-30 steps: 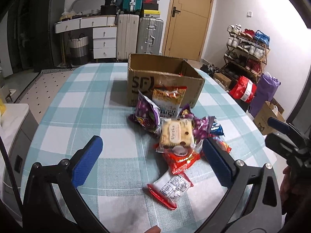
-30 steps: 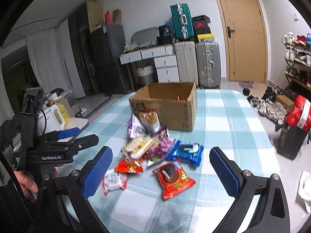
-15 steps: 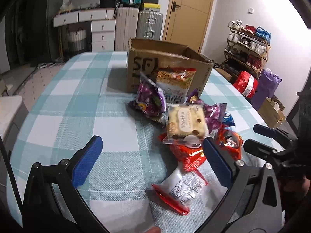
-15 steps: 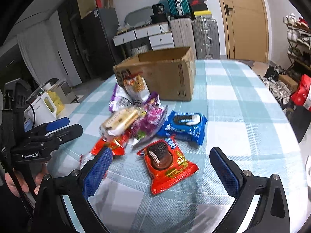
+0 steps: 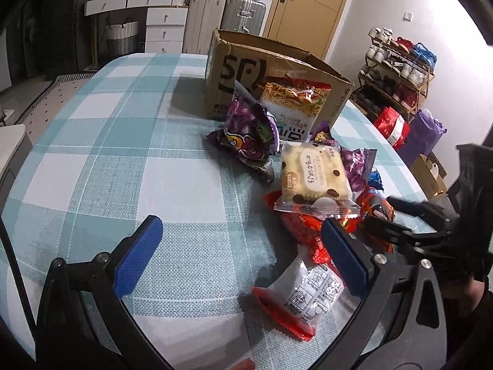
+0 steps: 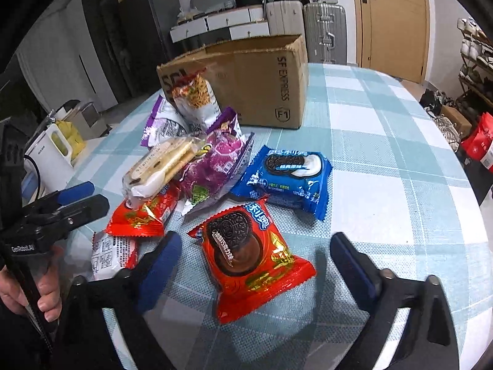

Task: Organize snacks
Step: 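Grasp the red Oreo pack with the right tool, then grasp the white-and-red packet with the left tool while the right tool holds the Oreo pack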

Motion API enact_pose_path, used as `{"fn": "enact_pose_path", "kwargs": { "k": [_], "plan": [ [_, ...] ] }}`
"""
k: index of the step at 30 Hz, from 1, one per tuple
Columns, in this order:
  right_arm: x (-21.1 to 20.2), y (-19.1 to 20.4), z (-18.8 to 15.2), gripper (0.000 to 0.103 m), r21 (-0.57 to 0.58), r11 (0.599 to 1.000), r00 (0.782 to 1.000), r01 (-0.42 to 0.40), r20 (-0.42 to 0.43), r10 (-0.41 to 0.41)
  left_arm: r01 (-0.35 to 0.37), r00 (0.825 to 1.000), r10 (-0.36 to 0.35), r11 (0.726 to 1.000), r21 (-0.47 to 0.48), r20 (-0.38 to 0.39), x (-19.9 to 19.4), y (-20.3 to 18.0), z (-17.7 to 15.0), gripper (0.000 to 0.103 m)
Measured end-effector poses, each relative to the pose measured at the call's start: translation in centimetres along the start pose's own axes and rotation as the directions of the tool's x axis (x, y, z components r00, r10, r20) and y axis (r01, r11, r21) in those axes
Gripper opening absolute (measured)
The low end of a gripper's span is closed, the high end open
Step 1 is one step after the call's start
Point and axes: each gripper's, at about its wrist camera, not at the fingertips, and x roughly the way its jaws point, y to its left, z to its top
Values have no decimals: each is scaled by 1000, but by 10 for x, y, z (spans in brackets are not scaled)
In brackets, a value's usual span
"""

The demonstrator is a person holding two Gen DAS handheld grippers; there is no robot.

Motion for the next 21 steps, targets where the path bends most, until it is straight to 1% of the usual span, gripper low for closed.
{"fn": "enact_pose_path", "kwargs": {
  "k": [1,2,3,4,5,6,11,15,21],
  "plan": [
    [3,0,0,74,-1,1000,1000,-6,-21,6,1,1000,-1,1000,-5,0,0,2,0,102],
    [4,2,0,72,-13,1000,1000,6,-21,-6,0,1000,0,1000,-9,2,-1,3,1,102],
    [3,4,1,56,-23,1000,1000,-10,-24,9,-2,1000,3,1000,-12,5,-1,5,1,102],
    [4,5,1,45,-40,999,1000,-13,-26,12,-4,1000,4,1000,-14,8,-1,6,2,102],
    [5,6,1,45,-54,999,1000,-2,-29,0,-5,1000,6,1000,-14,11,-3,7,2,102],
    [5,6,1,45,-54,999,1000,-7,-29,5,-10,1000,10,1000,-15,16,-5,9,2,102],
    [0,1,-5,44,-5,998,998,-55,-24,54,-24,999,25,999,-33,33,-13,19,4,102],
    [-11,4,-7,44,2,998,998,-70,0,70,-31,999,32,999,-42,36,-18,23,2,102],
    [-29,11,-6,44,5,997,996,-78,44,78,-17,999,19,999,-41,27,-28,22,-6,102]
  ]
}}
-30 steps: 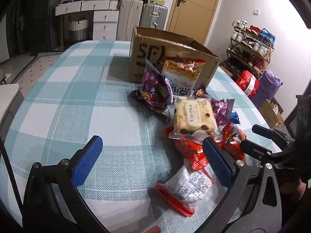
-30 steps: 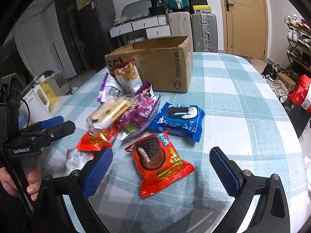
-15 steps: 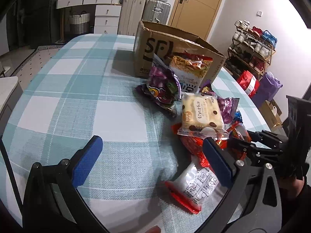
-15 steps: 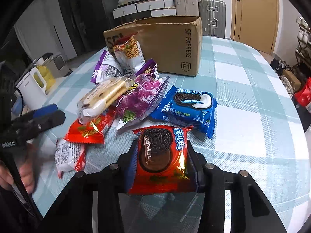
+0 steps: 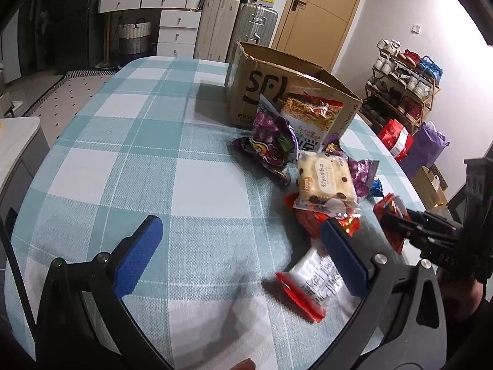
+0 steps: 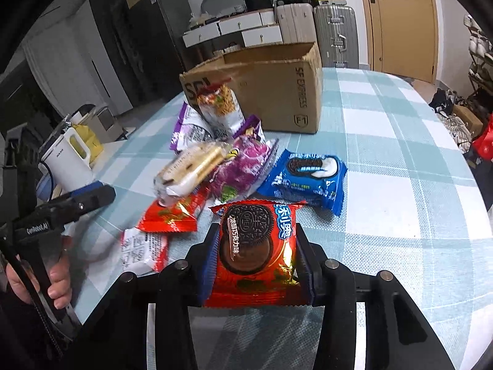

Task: Organize snacks
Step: 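Grasp the white-and-red packet with the left tool while the right tool holds the Oreo pack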

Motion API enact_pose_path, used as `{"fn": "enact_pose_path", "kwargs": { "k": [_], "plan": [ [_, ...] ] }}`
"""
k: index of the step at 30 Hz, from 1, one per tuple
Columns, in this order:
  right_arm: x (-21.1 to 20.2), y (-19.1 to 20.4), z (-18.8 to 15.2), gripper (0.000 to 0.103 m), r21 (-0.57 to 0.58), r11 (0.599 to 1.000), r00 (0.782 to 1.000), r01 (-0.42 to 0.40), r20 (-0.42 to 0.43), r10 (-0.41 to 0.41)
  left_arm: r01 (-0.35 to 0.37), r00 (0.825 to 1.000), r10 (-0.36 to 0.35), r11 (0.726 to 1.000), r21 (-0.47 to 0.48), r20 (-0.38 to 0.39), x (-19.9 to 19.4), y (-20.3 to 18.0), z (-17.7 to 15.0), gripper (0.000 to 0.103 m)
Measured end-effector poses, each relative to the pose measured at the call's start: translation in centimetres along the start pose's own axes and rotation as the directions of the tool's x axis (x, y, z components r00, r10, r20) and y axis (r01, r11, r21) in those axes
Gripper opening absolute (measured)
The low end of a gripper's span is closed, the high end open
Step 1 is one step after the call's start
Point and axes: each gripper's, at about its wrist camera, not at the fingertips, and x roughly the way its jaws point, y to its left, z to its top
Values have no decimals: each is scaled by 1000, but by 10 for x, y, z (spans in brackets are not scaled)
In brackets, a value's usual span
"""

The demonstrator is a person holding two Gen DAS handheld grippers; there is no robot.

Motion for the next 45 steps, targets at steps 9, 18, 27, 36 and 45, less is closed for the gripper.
{"fn": "enact_pose_path", "kwargs": {
  "k": [9,18,27,36,45],
  "plan": [
    [-19,9,-1,44,4,1000,999,-15,32,15,12,999,-10,999,50,-31,-3,-17,-9,102],
    [-33,8,-4,44,8,1000,998,-18,65,17,37,997,-30,995,97,-73,1,-36,-14,102],
    [-39,12,-10,44,-5,1000,997,-21,74,21,88,988,-74,990,106,-133,15,-49,-20,102],
    [-37,9,-12,44,11,1000,997,-19,73,18,109,980,-85,986,127,-182,31,-58,-28,102],
    [-35,9,-14,44,9,1000,998,-11,65,11,80,978,-50,986,143,-204,39,-62,-30,93]
  ]
}}
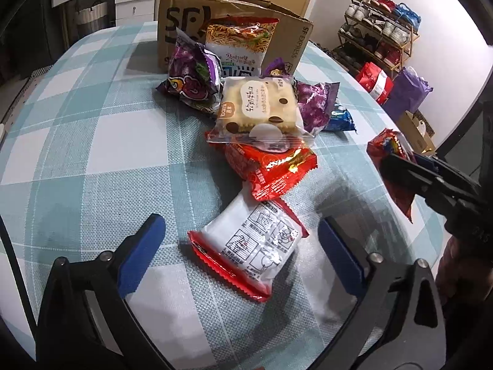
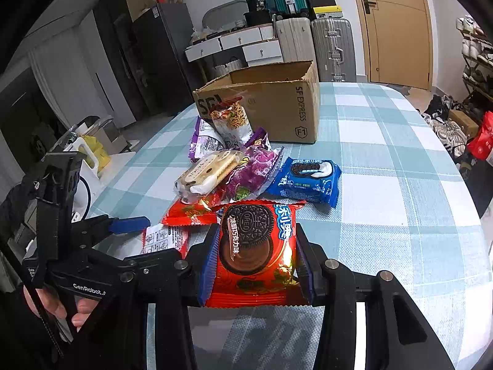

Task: Organize snacks
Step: 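Grasp the white-and-red packet with the left tool while the right tool holds the Oreo pack, then lift both held packs and carry them over the cardboard box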

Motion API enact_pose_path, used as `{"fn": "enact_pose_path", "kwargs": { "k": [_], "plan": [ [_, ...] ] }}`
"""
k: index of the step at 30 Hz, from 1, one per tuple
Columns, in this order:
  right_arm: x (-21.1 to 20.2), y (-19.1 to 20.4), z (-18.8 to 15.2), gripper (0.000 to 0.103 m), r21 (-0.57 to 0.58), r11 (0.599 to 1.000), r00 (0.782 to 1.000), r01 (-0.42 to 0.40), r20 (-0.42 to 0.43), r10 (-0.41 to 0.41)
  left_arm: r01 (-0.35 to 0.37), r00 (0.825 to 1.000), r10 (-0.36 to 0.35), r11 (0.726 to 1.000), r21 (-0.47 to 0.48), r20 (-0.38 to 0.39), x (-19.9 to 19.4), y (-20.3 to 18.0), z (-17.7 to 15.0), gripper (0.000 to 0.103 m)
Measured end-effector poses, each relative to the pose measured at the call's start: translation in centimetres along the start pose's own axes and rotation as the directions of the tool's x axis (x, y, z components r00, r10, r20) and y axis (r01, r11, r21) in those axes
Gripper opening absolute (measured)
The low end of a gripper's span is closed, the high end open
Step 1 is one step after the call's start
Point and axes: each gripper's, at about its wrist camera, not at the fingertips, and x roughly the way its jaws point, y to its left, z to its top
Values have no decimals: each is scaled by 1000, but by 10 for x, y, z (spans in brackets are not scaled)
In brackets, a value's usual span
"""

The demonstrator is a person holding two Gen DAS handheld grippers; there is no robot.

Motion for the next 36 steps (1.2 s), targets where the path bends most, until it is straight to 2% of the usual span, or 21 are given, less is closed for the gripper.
{"fn": "enact_pose_path", "kwargs": {
  "k": [1,2,3,4,7,24,26,36],
  "plan": [
    [0,0,0,44,1,1000,1000,-2,0,2,-19,1000,18,1000,10,2,1,-1,0,91],
    [0,0,0,44,1,1000,1000,-2,0,2,-29,1000,29,999,21,4,1,-2,-1,84],
    [0,0,-1,44,-1,1000,1000,-1,1,1,-23,1000,22,999,30,7,0,-3,-1,71],
    [0,0,0,44,-1,1000,1000,-3,0,3,1,1000,-1,999,37,5,-2,-4,-1,61],
    [0,2,0,44,-8,1000,1000,-6,1,6,9,1000,-9,997,72,-2,-3,-10,-1,52],
    [-17,17,5,44,-39,999,999,-24,33,25,40,999,-41,998,37,24,-28,1,-3,49],
    [-18,19,6,44,-41,999,999,-25,37,26,69,997,-70,998,10,24,-35,5,-2,49],
    [-16,24,10,44,-53,998,999,-25,38,27,93,991,-95,995,25,94,-66,0,12,49]
  ]
}}
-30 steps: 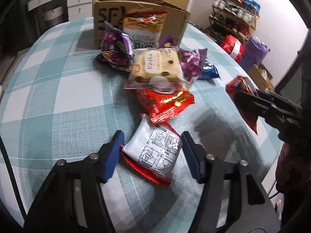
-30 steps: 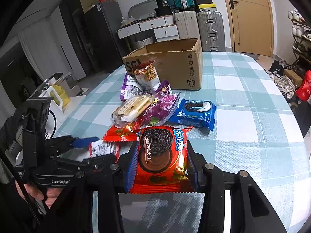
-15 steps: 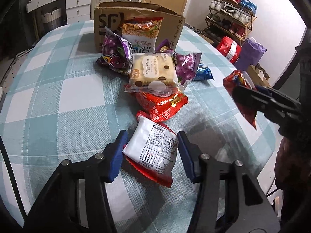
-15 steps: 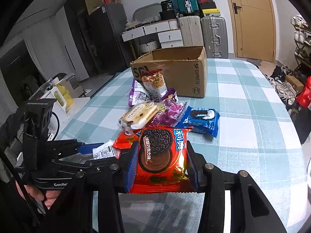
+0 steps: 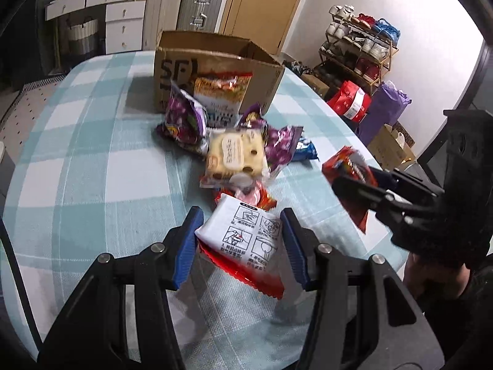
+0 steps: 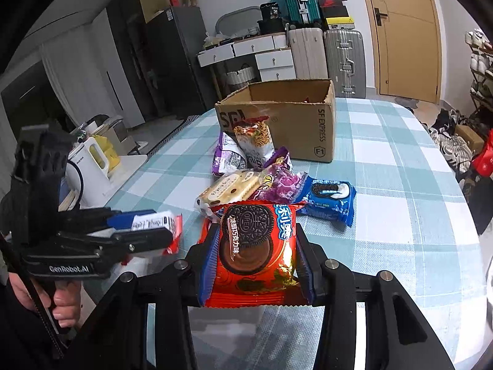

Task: Organize snacks
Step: 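Lift both held packs and carry them over the cardboard box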

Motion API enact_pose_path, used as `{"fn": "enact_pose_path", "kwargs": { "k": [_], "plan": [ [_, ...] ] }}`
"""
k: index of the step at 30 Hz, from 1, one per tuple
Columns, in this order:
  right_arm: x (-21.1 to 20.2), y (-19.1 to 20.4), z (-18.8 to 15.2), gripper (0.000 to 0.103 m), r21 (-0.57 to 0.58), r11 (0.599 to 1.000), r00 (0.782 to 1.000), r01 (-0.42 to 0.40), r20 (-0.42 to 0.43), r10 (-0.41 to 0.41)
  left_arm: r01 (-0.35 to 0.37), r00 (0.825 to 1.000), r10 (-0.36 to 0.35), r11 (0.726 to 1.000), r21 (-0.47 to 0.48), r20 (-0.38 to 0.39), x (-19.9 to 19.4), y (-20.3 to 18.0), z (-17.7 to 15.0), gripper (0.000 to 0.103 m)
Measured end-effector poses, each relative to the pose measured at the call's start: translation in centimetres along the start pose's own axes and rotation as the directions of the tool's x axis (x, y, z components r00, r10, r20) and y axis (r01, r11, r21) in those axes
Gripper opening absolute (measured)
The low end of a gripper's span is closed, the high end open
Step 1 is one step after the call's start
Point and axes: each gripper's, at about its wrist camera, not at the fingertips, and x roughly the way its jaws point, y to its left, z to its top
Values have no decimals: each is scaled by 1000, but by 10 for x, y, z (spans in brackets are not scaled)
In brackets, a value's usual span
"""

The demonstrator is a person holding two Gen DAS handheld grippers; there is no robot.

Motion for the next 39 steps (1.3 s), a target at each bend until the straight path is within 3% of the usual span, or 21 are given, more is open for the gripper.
{"fn": "enact_pose_path", "kwargs": {
  "k": [19,39],
  "plan": [
    [8,-4,25,44,1,999,999,-38,28,38,49,997,-48,998,-25,52,-2,10,49,49],
    [36,-25,122,44,13,993,990,-116,84,114,16,992,-21,999,44,127,13,9,162,49]
  ]
}}
